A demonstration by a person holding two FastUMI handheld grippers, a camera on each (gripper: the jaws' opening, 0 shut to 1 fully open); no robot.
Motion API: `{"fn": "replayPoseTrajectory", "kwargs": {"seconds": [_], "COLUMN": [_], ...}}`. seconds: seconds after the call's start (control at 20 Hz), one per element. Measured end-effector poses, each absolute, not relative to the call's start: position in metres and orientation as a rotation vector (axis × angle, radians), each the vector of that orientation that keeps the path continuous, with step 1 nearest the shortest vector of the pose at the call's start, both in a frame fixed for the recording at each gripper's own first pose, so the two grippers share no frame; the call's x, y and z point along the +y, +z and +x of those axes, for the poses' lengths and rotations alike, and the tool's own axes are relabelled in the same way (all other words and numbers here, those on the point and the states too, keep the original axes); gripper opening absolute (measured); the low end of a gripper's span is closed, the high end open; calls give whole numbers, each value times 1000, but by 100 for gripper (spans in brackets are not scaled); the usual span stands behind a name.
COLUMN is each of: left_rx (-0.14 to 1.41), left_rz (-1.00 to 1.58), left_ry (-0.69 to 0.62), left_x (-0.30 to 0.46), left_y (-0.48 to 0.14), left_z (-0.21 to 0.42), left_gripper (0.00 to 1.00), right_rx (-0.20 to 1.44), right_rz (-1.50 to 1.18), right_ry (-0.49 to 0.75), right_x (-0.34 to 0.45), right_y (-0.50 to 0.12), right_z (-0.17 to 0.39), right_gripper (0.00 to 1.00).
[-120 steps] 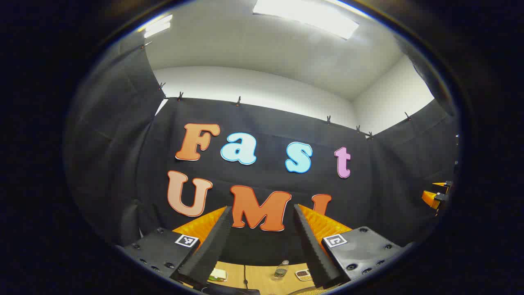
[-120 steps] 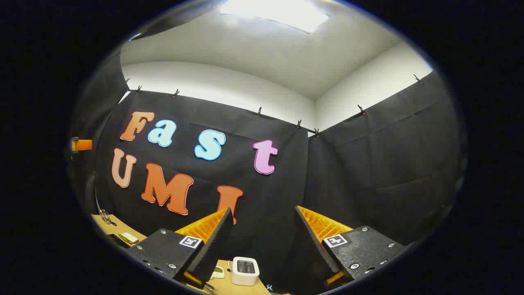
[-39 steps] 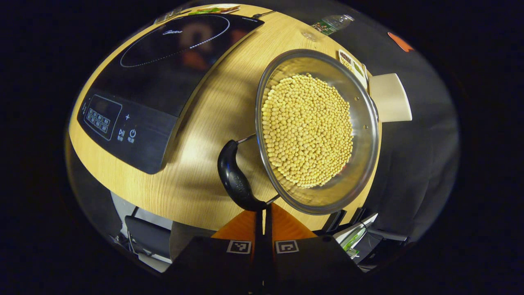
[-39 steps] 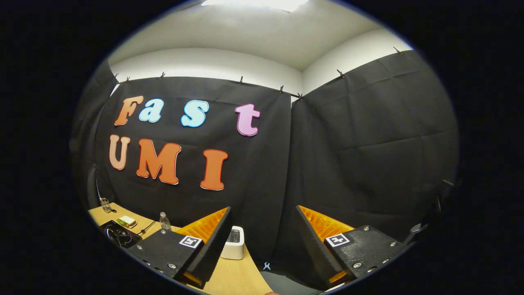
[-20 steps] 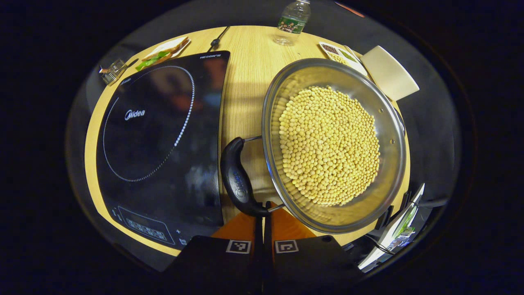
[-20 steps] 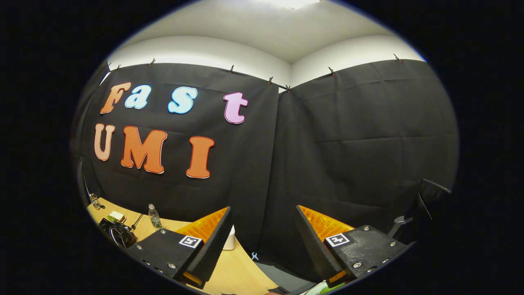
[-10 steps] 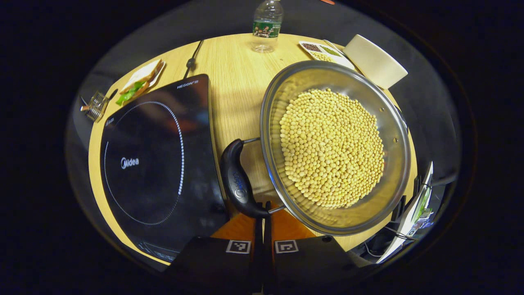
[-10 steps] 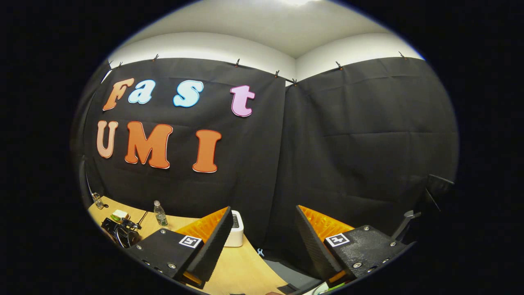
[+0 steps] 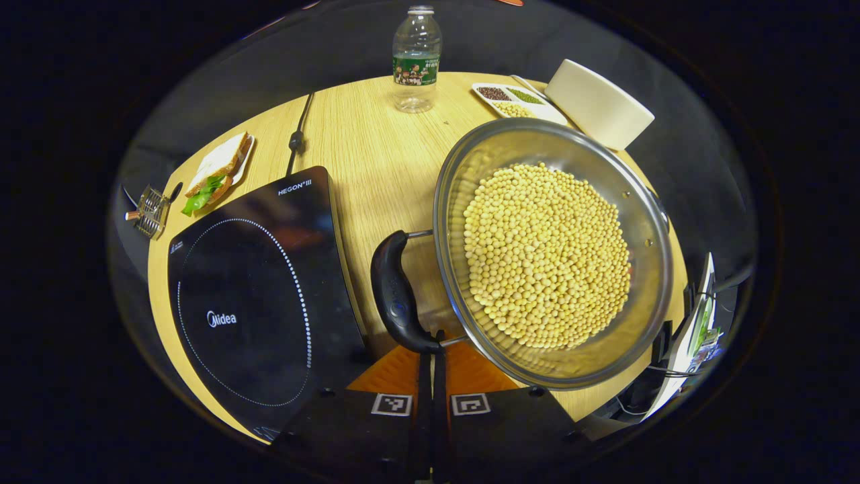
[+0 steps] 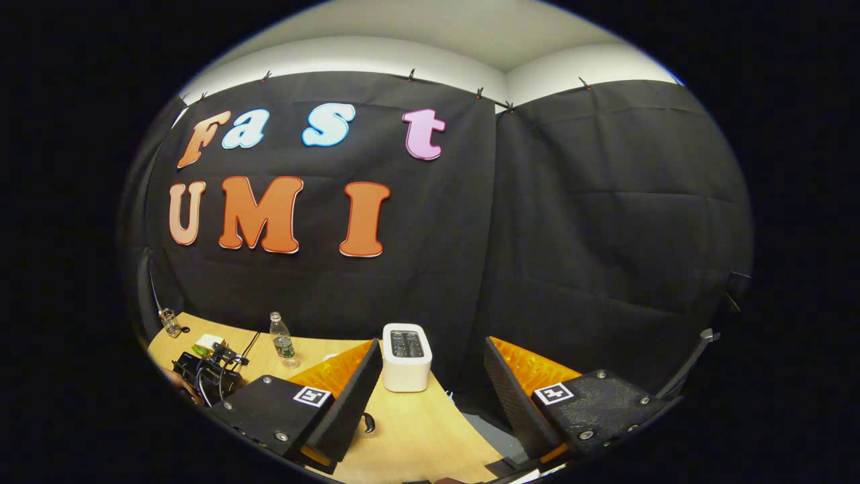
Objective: First push the handle of the pot to place it horizontally, then grasp the pot with both hands and set it on the induction cooktop.
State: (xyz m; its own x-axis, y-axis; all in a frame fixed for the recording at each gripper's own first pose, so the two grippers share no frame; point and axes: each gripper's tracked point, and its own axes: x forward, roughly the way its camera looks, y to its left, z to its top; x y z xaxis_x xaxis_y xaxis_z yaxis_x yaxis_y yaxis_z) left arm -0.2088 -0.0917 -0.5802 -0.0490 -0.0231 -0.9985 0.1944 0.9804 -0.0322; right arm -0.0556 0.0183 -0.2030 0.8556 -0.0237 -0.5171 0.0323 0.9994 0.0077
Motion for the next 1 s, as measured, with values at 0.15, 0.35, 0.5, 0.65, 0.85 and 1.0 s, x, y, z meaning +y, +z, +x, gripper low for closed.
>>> {"fn": "replayPoseTrajectory", "kwargs": {"seconds": [0.15, 0.35, 0.5, 0.65, 0.85, 1.0], "left_rx": [1556, 1442, 1364, 1357, 1376, 1408], "left_rz": [34, -67, -104, -128, -97, -83], "left_ry": [-157, -106, -70, -60, -91, -85], "left_x": [-88, -67, -59, -65, -89, -99], "left_y": [-555, -516, -499, -500, -521, -545], "left_z": [-205, -188, -166, -153, -143, -139], "left_gripper": [8, 58, 96, 98, 99, 99], "right_rx": [609, 736, 844, 953, 1063, 1110], "right_rz": [39, 116, 146, 129, 106, 65], "right_ry": [36, 119, 159, 199, 247, 259], "right_x": [48, 88, 109, 127, 145, 152], "right_y": [-237, -292, -338, -382, -423, -447], "right_z": [-46, -41, -43, -52, -65, -64], "right_gripper": [94, 95, 95, 95, 95, 95]}}
